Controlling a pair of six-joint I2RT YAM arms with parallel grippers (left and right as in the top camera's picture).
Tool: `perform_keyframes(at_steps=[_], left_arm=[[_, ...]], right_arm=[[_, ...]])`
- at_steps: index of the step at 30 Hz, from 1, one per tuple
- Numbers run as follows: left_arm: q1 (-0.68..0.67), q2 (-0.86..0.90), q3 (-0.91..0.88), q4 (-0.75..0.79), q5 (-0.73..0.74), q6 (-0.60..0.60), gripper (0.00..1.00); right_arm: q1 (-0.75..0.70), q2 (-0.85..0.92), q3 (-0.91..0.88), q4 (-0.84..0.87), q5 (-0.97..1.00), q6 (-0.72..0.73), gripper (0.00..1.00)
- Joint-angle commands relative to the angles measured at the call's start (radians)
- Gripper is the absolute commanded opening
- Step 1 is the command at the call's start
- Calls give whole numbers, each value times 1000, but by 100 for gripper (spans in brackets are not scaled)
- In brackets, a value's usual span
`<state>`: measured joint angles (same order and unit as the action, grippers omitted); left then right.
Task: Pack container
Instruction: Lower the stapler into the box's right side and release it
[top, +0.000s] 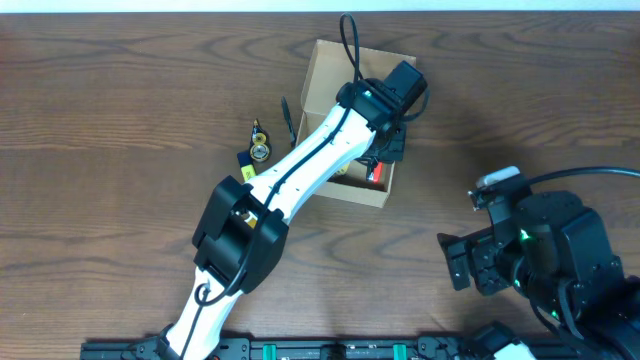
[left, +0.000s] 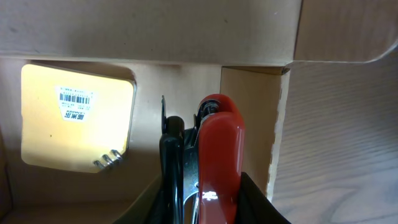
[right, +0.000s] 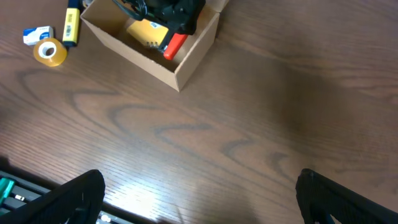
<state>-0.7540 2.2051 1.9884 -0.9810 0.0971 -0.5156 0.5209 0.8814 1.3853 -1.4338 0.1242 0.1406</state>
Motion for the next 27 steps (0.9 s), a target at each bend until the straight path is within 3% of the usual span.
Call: perform_keyframes(at_steps=[1,17,18,20,23,27], left_arm=[[-8,-1,6,-2,-18,22,6],[-30,-1,-6,-2,-27,21,6],[-30,-1,-6,-2,-27,21,8],[-30,-1,-6,-2,-27,21,35],[-30,-1,-6,-2,-27,21,57],[-30,-1,-6,-2,-27,21,58]], right_arm=[[-5,0,1,-2,6,-4,99],[-5,0,1,-2,6,-4,99],[-5,0,1,-2,6,-4,99],[-5,0,1,-2,6,-4,99],[-5,0,1,-2,6,-4,99],[-5,0,1,-2,6,-4,99]])
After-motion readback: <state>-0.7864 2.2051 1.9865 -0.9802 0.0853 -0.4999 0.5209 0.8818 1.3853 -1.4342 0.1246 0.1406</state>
